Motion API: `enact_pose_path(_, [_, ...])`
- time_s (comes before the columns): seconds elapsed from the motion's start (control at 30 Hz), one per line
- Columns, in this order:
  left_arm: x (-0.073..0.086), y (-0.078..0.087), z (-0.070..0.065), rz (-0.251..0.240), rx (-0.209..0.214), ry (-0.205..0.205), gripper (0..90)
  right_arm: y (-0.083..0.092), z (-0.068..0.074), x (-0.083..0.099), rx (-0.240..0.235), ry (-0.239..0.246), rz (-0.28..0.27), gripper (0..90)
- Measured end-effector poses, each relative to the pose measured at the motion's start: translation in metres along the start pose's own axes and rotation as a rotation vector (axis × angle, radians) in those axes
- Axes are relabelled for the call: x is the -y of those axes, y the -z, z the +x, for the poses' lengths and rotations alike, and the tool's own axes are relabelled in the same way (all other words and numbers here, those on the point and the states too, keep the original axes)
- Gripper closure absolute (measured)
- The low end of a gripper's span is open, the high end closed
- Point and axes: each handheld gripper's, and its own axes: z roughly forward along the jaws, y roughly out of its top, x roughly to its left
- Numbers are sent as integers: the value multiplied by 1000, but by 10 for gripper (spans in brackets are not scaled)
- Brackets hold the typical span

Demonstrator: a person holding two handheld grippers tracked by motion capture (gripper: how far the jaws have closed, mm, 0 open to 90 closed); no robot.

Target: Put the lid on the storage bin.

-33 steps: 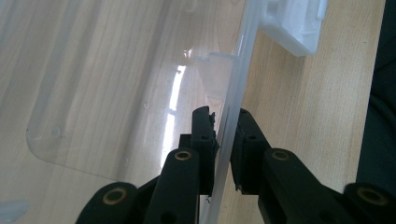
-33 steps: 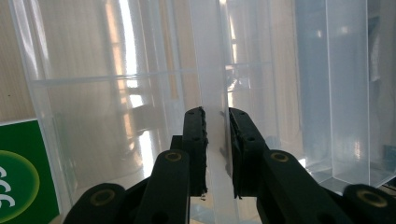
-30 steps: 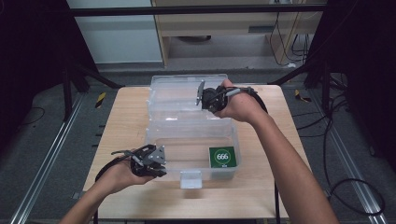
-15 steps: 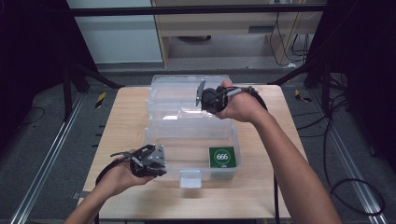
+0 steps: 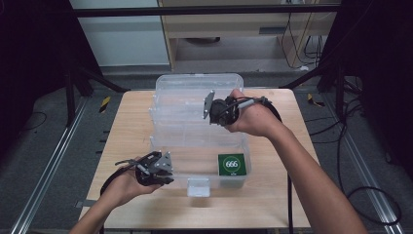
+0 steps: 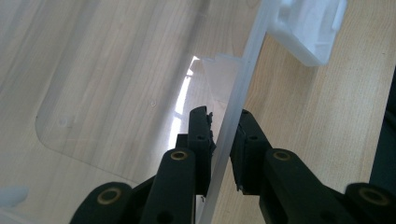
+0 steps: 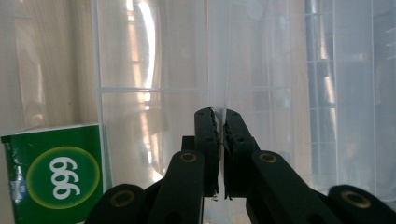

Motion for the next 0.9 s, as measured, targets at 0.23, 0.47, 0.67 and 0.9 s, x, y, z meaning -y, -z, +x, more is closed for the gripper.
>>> enact_pose_path(0.23, [0,0,0,-1,-1,7,788,9,19,3,26,7,-35,861])
enact_pose_path(0.47, [0,-1,0,-3,-2,13,787,13,34,5,50,25,-54,855])
enact_pose_path(0.67, [0,-1,0,-10,-4,18,786,11,29,7,50,15,-49,846])
enact_pose_path(0.9, [0,-2,1,-12,-12,10,785,10,29,7,51,10,-64,849])
